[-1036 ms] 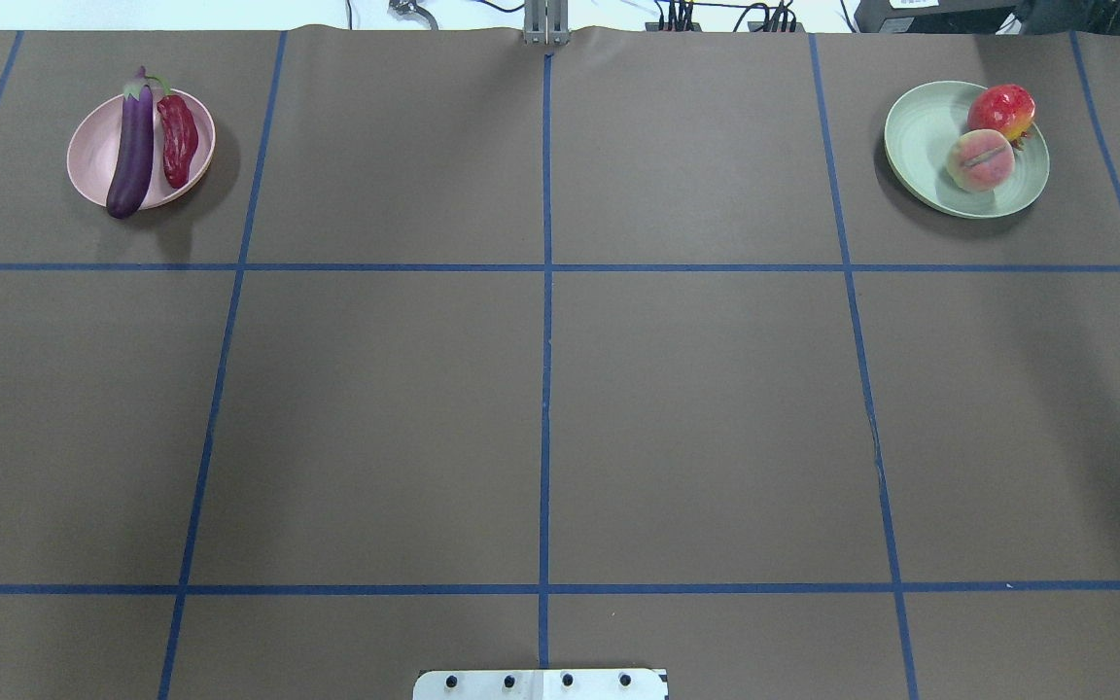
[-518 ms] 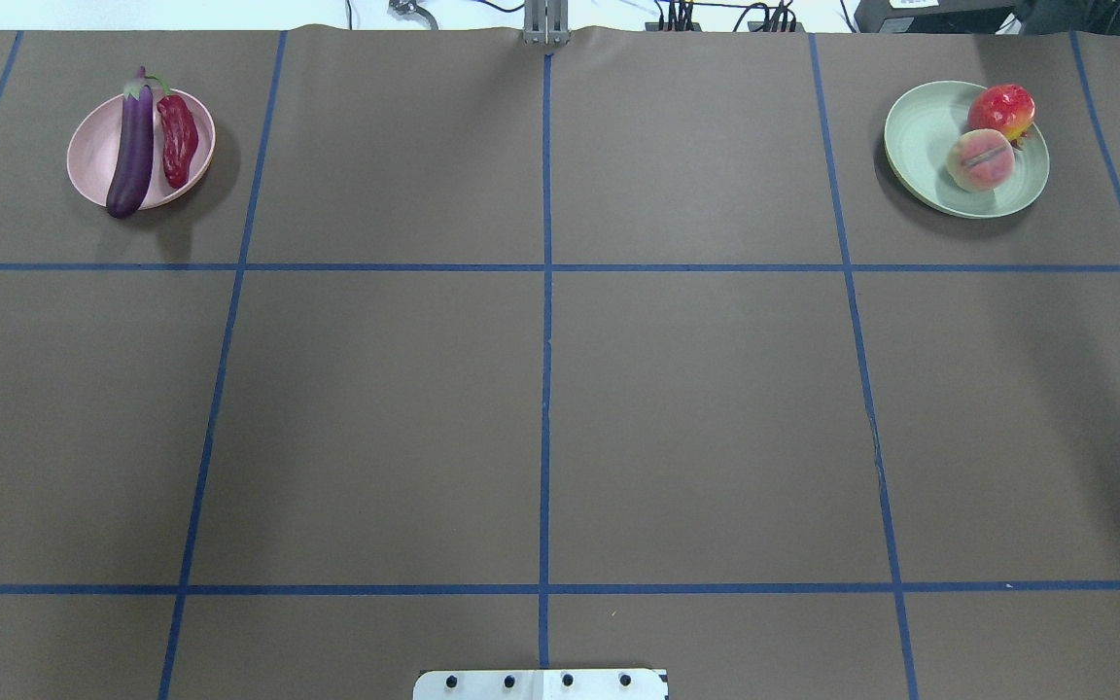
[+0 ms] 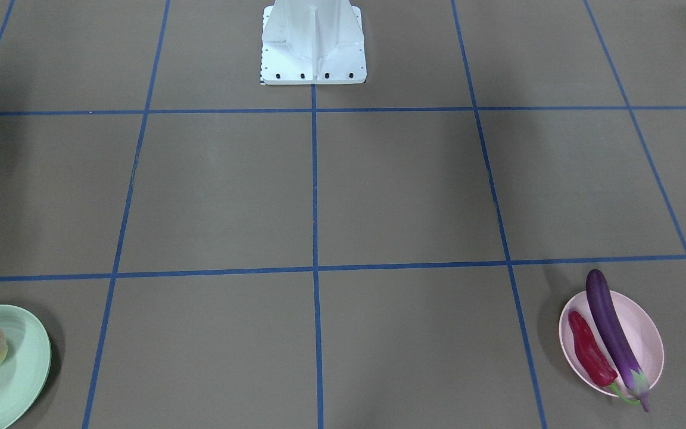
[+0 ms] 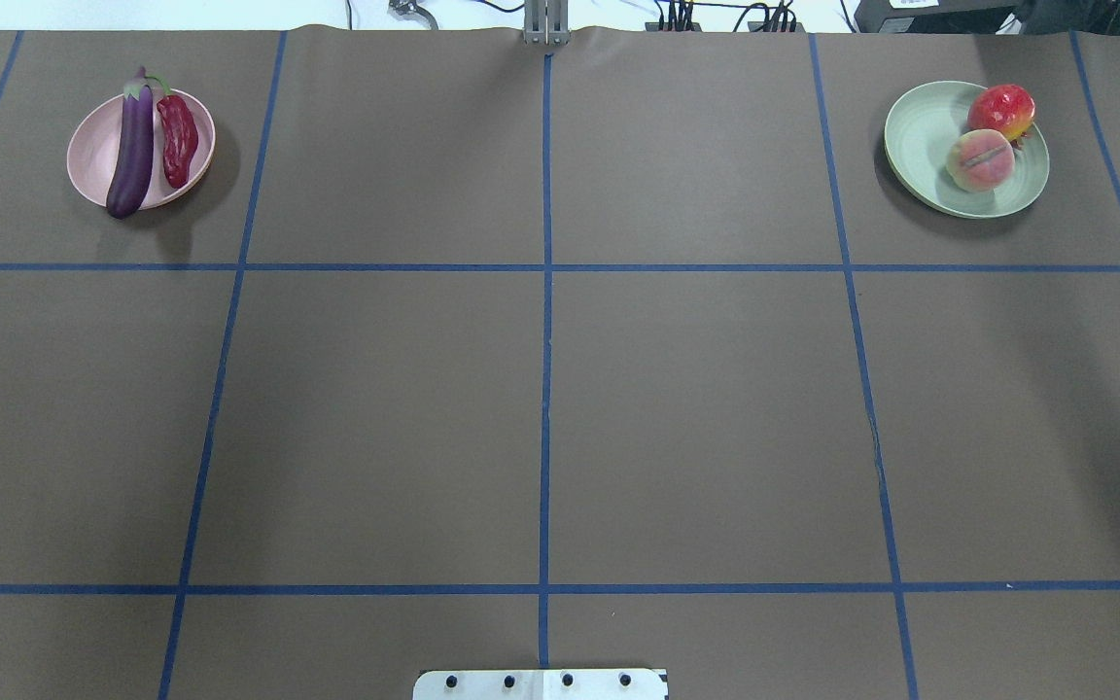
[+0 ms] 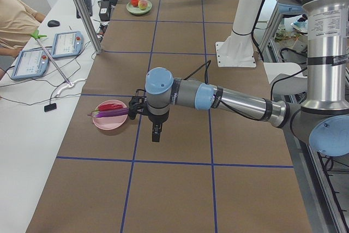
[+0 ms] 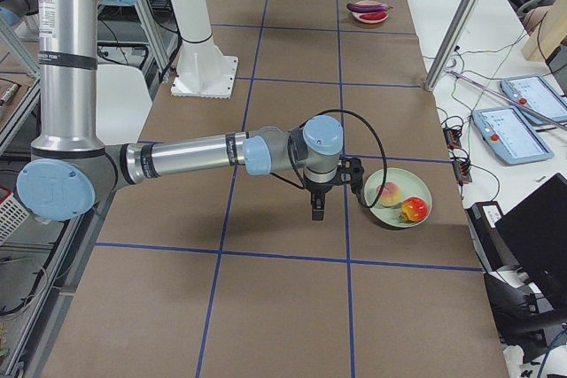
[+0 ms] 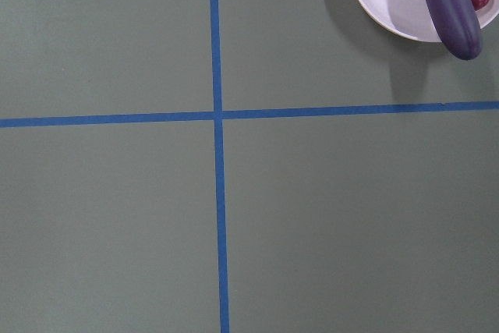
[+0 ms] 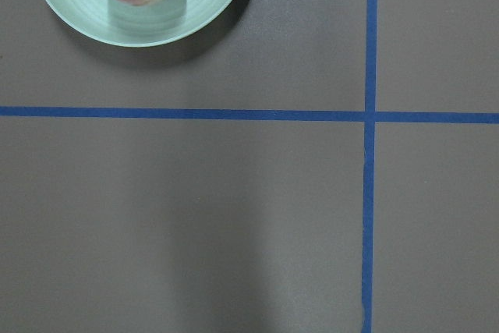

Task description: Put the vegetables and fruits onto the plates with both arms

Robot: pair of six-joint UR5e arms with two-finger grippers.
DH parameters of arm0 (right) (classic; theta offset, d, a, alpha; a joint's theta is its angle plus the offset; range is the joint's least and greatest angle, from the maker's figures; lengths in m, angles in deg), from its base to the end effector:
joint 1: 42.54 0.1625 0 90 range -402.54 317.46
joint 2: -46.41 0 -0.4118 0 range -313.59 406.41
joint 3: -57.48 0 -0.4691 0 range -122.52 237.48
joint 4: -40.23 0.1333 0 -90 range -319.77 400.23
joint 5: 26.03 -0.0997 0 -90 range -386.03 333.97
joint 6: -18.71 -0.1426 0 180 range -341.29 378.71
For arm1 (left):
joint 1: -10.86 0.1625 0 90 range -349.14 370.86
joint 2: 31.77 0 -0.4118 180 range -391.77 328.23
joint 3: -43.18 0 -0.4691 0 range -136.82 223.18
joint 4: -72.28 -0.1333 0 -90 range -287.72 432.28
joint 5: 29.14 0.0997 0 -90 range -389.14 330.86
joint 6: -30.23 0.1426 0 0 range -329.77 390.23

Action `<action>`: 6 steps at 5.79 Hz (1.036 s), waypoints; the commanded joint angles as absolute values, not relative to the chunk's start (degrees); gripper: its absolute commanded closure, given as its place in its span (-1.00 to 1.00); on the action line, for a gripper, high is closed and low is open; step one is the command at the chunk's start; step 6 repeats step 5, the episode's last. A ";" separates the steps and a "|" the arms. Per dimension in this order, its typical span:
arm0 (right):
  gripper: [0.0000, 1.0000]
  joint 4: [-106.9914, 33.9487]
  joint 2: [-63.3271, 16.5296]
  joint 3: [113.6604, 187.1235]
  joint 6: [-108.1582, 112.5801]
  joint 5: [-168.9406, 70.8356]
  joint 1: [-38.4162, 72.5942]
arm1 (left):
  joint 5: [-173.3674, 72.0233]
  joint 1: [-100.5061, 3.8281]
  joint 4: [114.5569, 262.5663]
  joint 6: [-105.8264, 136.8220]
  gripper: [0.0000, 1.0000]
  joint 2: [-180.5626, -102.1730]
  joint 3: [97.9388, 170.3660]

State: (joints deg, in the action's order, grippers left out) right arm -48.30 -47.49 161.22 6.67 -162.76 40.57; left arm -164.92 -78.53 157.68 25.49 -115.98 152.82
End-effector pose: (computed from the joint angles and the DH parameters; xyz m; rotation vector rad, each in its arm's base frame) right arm -0.0369 -0.5507 0.5695 0.0501 -0.8322 0.0041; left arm -0.0255 -0.5286 0.5420 0.1154 0.8033 -0.0036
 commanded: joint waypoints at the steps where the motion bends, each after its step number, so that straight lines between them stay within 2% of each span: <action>1: -1.00 -48.10 -47.28 161.37 6.50 -163.49 40.60 | -164.93 -78.44 157.62 25.48 -1.00 -116.58 153.05; 6: -1.00 -47.75 -47.02 161.29 6.06 -163.05 40.51 | -164.93 -78.35 157.89 25.48 -1.00 -117.99 153.05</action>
